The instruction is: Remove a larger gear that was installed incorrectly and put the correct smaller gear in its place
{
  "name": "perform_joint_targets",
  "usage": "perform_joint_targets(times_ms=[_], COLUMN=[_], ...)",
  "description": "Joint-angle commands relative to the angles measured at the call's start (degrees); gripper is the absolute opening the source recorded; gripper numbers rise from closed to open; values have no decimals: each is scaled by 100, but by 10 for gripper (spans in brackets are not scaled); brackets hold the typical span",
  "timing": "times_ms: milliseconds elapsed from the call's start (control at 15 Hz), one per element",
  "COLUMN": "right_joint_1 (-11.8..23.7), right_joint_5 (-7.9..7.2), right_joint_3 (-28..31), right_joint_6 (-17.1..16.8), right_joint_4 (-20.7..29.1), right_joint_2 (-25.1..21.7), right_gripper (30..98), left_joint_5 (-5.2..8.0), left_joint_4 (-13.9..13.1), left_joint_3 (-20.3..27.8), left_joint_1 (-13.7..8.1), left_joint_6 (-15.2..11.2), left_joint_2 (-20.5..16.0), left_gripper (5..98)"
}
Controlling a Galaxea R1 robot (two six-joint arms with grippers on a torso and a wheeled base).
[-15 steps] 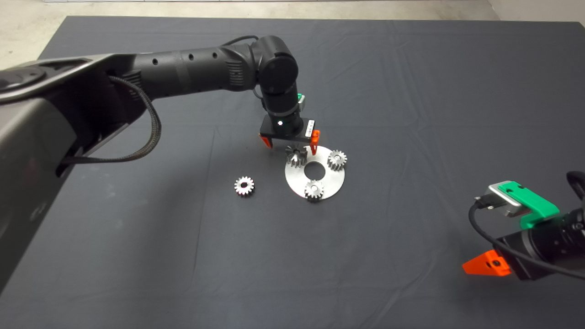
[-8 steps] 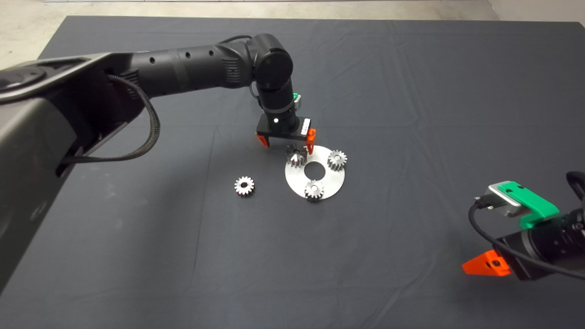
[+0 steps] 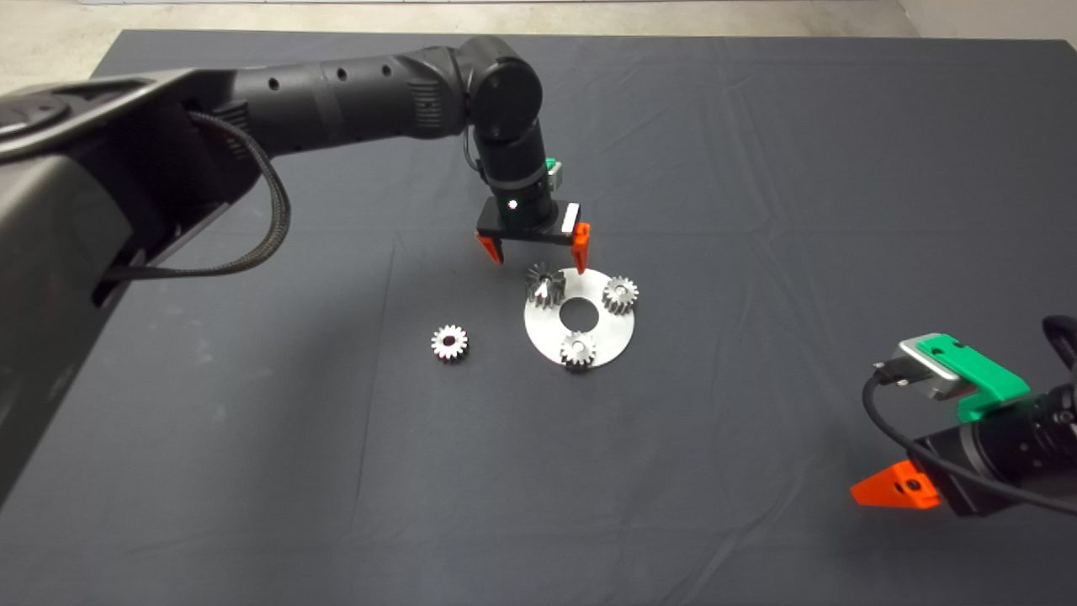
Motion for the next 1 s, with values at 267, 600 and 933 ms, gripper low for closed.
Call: perform_joint_targets(times_ms=[267, 600, 933], right_joint_1=[110, 110, 110], right_joint_5=[-11, -20, -20], right_joint_3=[48, 31, 29], right_joint_6=[-1, 8, 7], right_joint_4=[173, 168, 165], right_joint_2=[-45, -36, -44], right_gripper=[978, 978, 978], left_joint_5=[-37, -95, -187], left_joint_4=[-204, -446, -459], left_joint_3=[48, 97, 4], left_joint_1=[-32, -25, -25], left_joint_6=[29, 20, 29], left_joint_2=[23, 23, 23], left_gripper=[976, 976, 976])
